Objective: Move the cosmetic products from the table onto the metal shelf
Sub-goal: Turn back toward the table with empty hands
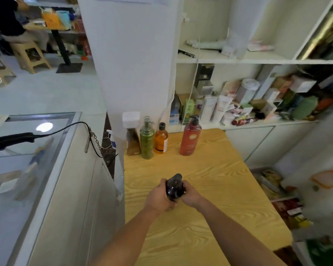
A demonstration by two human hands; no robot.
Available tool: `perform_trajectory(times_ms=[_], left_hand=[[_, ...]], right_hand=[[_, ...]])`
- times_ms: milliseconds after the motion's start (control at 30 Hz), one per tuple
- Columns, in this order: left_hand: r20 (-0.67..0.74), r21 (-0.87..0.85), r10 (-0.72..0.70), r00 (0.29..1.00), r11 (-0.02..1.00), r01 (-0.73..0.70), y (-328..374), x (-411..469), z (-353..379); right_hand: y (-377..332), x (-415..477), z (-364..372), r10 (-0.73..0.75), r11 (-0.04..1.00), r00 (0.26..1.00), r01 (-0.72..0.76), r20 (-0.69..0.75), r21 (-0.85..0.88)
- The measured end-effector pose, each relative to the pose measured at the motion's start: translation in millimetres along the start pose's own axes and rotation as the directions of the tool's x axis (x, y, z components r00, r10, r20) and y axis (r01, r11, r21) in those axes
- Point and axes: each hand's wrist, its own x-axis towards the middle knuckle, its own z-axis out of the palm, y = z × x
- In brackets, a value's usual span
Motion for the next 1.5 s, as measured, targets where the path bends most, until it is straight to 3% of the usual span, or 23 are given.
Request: perform_trajectory(times_ms=[267, 367, 567, 700, 867, 1100, 1367, 1500], left_hand=[[0.097, 0.055, 0.196, 0.976, 0.978, -0.202, 116, -57, 92], [0.136, 0.041, 0.278, 0.951, 0.957, -0.286, 168, -93, 139], [0.278, 0.004, 0.492, 0.825, 0.858, -0.513, 282, -176, 246], [0.447, -0.082, 0.637, 0.628, 0.728, -0.681, 353, -236, 322], [0.629, -0.173, 0.719, 0.297, 0.501, -0.848, 424, -333, 417], [0.737, -0.386, 0.666, -0.118, 0.271, -0.882, 485, -504, 519], [0.735, -0.576, 0.543, -0.406, 0.184, -0.796, 509, -645, 616], [0.710, -0.630, 0.512, -0.483, 0.156, -0.761, 540, -698, 673]], right_hand=[[109, -125, -71, 0.004, 0.994, 0.973, 0.021, -0.230, 0.104], [158, -195, -97, 0.057, 0.973, 0.953, 0.014, -0.298, 0.231], [292, -345, -131, 0.180, 0.917, 0.870, 0.020, -0.459, 0.399], [363, -459, -134, 0.335, 0.808, 0.770, 0.062, -0.544, 0.585], [427, -596, -112, 0.507, 0.750, 0.596, 0.052, -0.623, 0.660], [493, -756, -41, 0.722, 0.681, 0.147, 0.019, -0.676, 0.732], [536, -885, 17, 0.862, 0.503, -0.189, 0.212, -0.470, 0.838], [576, -937, 11, 0.879, 0.453, -0.268, 0.215, -0.394, 0.865]])
